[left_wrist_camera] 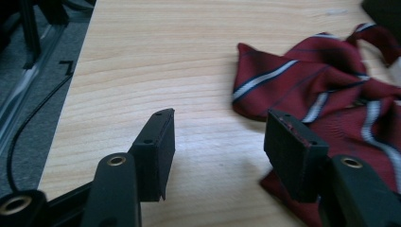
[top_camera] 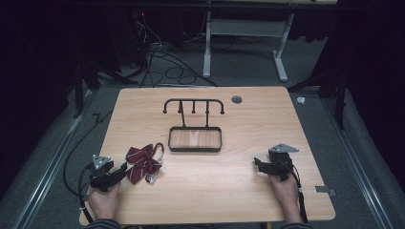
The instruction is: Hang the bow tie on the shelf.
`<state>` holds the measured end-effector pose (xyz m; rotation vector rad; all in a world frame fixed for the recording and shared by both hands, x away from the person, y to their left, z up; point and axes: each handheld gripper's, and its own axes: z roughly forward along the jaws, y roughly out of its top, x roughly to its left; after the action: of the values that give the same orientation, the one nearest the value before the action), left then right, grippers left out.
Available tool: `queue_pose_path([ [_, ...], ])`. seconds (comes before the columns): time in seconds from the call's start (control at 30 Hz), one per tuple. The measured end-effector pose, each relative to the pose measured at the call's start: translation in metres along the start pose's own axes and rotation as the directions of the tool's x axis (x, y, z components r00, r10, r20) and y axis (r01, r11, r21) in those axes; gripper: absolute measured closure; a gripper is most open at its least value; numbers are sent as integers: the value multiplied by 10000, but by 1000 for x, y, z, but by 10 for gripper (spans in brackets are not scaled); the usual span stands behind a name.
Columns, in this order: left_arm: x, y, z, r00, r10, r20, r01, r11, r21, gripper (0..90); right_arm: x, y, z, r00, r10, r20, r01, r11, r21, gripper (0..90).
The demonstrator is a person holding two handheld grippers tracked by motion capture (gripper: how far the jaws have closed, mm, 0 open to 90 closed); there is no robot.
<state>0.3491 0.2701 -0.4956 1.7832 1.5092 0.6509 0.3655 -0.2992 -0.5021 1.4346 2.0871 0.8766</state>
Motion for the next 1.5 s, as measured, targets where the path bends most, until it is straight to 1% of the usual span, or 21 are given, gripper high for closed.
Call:
queue_pose_path([
  [0.13,-8,6,-11,9989,385,264,-384,9993,-37,452,0,0,0,10000,2,2,-2,10000,0,312],
  [0.23,-15,13,-16,9957,688,616,-681,9976,-135,468,0,0,0,10000,13,12,-13,10000,-1,312],
  [0.33,-24,22,-15,9884,1018,1130,-1006,9948,-159,506,0,0,0,10000,20,26,-20,10000,-12,313],
  [0.37,-31,28,-13,9828,1225,1383,-1214,9925,-163,516,0,0,0,10000,51,42,-51,10000,-15,313],
  [0.4,-31,28,-13,9828,1225,1383,-1214,9925,-163,518,0,0,0,10000,51,42,-51,10000,-15,313],
  [0.43,-35,30,-11,9806,1247,1512,-1228,9922,-218,518,0,0,0,9999,80,70,-80,10000,-6,312],
  [0.63,-51,43,-3,9636,1788,1986,-1788,9837,-185,543,1,0,0,9999,91,77,-91,10000,-12,312],
  [0.7,-55,46,-1,9603,1828,2106,-1824,9830,-214,549,1,0,0,9999,82,81,-82,10000,-15,312],
  [0.77,-58,49,0,9574,1894,2178,-1907,9815,-153,554,1,0,0,9999,94,78,-93,10000,-12,312],
  [0.83,-60,51,3,9531,2041,2237,-2066,9783,-121,560,1,0,0,9999,96,79,-96,10000,-10,312],
  [0.93,-64,55,7,9492,2140,2309,-2174,9760,-111,564,1,0,0,9999,91,80,-91,10000,-12,312],
  [0.97,-66,58,10,9467,2193,2360,-2251,9743,-25,566,1,0,0,9999,91,81,-91,10000,-12,312],
  [1.0,-66,58,10,9467,2193,2360,-2251,9743,-25,569,1,0,0,9999,91,81,-91,10000,-12,312],
  [1.1,-68,62,17,9436,2263,2416,-2359,9717,112,574,1,0,0,9999,94,80,-94,10000,-11,312],
  [1.17,-71,64,21,9412,2321,2456,-2440,9696,185,576,1,0,0,9999,86,84,-86,10000,-13,312],
  [1.23,-74,66,24,9382,2308,2581,-2435,9697,180,582,1,0,0,9999,81,84,-81,10000,-14,312],
  [1.43,-81,72,38,9324,2583,2528,-2777,9597,438,587,1,0,0,9999,92,80,-92,10000,-11,312],
  [1.47,-82,73,40,9326,2635,2466,-2827,9581,455,585,1,0,0,9999,95,81,-95,10000,-12,312],
  [1.5,-82,74,42,9345,2593,2439,-2767,9601,396,580,1,0,0,9999,81,84,-80,10000,-15,312],
])
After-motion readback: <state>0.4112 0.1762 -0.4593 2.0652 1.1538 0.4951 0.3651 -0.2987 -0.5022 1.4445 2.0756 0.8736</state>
